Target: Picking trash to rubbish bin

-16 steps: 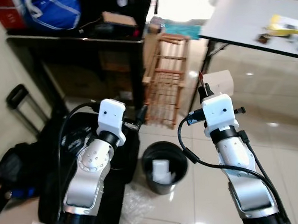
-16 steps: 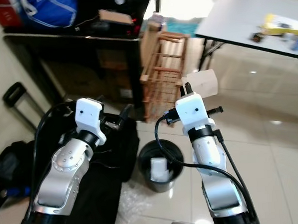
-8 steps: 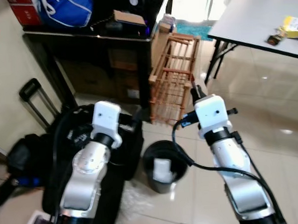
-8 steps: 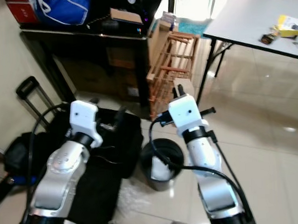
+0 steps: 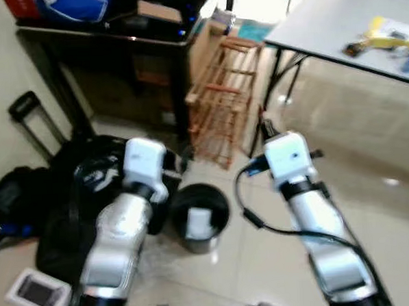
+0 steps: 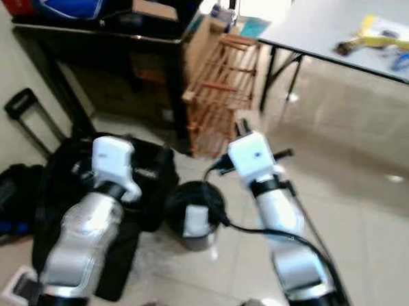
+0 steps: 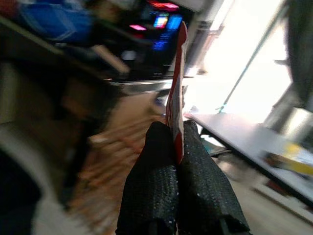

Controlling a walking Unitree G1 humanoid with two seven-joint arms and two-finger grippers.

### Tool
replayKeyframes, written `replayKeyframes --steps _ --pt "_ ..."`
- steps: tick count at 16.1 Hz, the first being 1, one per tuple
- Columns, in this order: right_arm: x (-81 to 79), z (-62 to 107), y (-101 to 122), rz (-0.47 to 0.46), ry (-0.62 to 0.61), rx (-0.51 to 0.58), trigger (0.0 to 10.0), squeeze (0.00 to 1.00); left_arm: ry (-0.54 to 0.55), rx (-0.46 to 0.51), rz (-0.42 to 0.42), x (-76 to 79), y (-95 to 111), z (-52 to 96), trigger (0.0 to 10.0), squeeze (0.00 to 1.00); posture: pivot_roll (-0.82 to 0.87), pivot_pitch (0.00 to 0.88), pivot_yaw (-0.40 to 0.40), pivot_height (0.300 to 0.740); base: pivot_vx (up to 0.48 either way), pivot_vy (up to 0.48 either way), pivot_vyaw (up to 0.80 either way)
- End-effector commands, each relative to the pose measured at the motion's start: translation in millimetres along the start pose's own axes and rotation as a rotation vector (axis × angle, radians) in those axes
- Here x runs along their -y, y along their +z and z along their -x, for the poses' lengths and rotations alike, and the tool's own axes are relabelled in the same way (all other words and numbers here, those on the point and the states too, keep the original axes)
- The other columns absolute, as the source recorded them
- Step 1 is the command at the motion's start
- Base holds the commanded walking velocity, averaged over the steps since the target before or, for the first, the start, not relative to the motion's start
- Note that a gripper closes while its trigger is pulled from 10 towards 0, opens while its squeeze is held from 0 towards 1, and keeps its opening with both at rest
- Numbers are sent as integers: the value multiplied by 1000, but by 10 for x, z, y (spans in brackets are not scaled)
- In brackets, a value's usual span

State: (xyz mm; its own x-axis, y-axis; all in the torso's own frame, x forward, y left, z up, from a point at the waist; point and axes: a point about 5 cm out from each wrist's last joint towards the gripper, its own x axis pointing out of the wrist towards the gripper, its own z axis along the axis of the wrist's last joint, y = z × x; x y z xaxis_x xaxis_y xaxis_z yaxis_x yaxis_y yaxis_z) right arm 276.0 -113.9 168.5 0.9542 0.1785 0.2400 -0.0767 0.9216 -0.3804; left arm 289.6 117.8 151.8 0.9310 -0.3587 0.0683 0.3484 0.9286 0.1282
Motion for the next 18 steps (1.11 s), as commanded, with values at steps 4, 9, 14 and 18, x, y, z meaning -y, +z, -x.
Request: replayKeyframes --steps 4,9,14,18 --pt "-36 -7 36 -6 10 11 10000 0 16 2 -11 -74 15 8 10000 0 26 129 10 740 0 0 0" --pt "-44 -26 31 0 17 12 10000 0 8 14 -6 -60 30 0 10000 0 27 123 10 740 0 0 490" --pt "-43 -29 25 -7 13 10 10000 0 1 10 -9 -63 25 -6 10000 0 28 118 13 740 0 0 138" --pt "-45 -43 28 -7 11 12 10000 0 -7 12 -5 -55 28 -17 10000 0 28 114 14 740 214 0 0"
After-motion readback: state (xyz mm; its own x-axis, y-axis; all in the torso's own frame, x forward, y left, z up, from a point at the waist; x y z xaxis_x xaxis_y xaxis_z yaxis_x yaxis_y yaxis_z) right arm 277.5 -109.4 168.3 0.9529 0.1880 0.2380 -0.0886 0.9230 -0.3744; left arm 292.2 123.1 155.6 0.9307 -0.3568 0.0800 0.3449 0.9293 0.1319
